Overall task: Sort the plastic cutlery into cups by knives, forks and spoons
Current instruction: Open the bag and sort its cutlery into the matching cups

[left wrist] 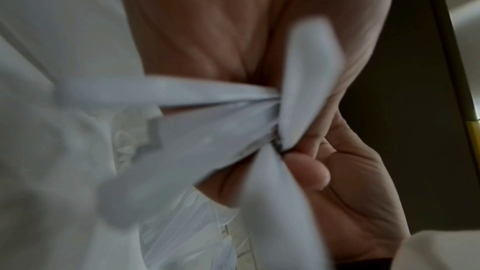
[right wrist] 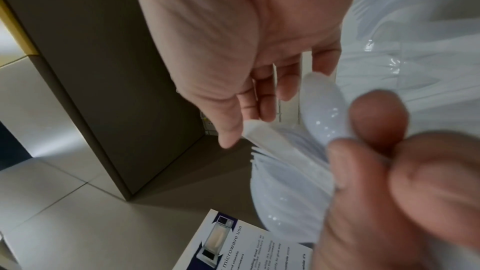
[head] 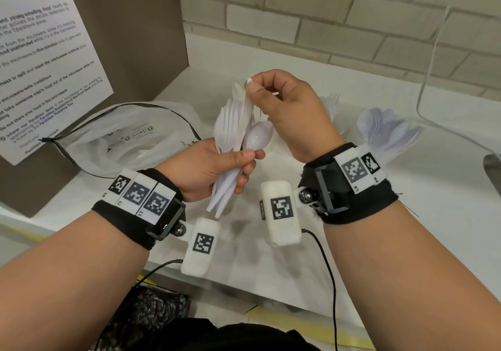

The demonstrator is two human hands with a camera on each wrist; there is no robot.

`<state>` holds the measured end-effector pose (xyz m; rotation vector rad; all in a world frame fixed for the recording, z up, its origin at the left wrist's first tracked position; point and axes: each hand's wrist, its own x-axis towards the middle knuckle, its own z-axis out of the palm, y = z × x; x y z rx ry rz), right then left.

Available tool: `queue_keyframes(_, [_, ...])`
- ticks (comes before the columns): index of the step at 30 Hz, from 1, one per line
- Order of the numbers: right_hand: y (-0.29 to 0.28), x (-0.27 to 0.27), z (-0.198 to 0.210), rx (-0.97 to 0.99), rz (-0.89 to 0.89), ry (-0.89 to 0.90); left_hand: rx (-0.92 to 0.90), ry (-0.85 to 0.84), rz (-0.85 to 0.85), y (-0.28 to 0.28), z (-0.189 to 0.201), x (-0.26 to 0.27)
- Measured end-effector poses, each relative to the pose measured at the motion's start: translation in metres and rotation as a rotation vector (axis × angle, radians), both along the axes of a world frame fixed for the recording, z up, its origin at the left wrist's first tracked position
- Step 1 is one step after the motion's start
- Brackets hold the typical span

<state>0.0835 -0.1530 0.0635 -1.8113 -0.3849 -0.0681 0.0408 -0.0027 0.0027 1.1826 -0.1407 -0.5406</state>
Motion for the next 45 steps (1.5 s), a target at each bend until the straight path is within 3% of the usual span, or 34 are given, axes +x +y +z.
queue_keyframes(5, [-0.001,0.002,-0.001,-0.035,0.012,-0.012,0.030,-0.005,0.017,-0.002,-0.003,0.002])
queue_keyframes(10, [-0.016,0.014,0.036,0.116,-0.072,-0.056,0.081,-0.005,0.046,-0.001,-0.007,0.000])
queue_keyframes(14, [-0.026,0.030,0.064,0.216,-0.220,-0.318,0.026,0.025,0.068,0.005,-0.008,-0.003])
queue_keyframes(17, [-0.025,0.045,0.059,0.084,-0.343,-0.478,0.001,0.024,0.084,0.011,-0.011,-0.006])
queue_keyframes(21, [-0.015,0.063,0.022,-0.173,-0.362,-0.406,0.027,0.026,0.147,0.015,-0.010,-0.007])
queue_keyframes(25, [-0.004,0.076,-0.007,-0.308,-0.356,-0.361,-0.093,0.046,0.149,0.019,-0.010,-0.010])
queue_keyframes(30, [0.002,0.084,-0.022,-0.416,-0.360,-0.258,-0.143,-0.003,0.046,0.025,-0.016,-0.011])
queue_keyframes(35, [0.003,0.090,-0.030,-0.647,-0.297,-0.100,-0.190,-0.014,0.012,0.027,-0.019,-0.008])
queue_keyframes(41, [-0.006,0.075,-0.018,-0.540,-0.334,-0.150,-0.155,0.002,0.025,0.024,-0.018,-0.003])
queue_keyframes(45, [0.000,0.040,-0.005,-0.292,-0.163,-0.156,-0.058,0.021,0.134,0.015,-0.012,0.002])
